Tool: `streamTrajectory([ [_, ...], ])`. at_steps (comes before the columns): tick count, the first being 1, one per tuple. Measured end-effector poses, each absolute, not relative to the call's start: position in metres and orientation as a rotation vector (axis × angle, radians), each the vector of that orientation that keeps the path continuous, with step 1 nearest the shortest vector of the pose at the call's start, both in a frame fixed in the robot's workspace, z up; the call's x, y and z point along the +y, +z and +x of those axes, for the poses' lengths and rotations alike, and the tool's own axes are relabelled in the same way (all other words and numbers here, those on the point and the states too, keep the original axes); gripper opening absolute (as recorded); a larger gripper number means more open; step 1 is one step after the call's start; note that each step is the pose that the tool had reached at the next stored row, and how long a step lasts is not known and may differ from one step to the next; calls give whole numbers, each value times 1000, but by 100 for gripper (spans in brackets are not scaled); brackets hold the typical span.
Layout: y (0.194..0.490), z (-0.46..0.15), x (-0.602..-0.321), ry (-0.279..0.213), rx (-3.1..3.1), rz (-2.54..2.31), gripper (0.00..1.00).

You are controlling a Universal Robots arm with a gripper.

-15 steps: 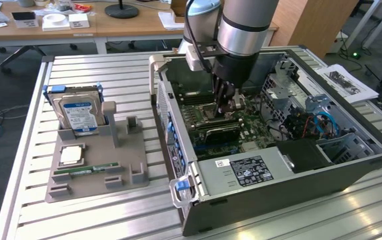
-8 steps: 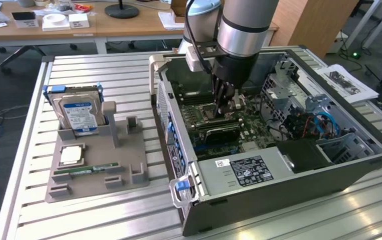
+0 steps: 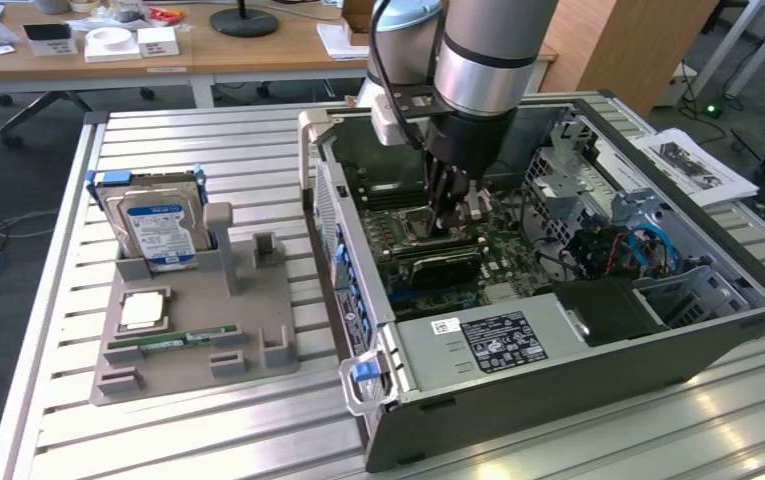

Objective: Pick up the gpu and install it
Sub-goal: 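Press down on the gpu until it lock into place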

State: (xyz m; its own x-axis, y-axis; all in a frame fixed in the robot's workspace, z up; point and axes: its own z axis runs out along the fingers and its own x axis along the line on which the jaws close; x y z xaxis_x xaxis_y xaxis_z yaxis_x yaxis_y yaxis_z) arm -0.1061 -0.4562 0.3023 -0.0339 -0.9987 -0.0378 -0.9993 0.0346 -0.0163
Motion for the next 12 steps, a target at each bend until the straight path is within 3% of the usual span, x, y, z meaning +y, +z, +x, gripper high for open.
streamTrajectory([
  [12,299,-109,-455,23,2232,-2156,11],
])
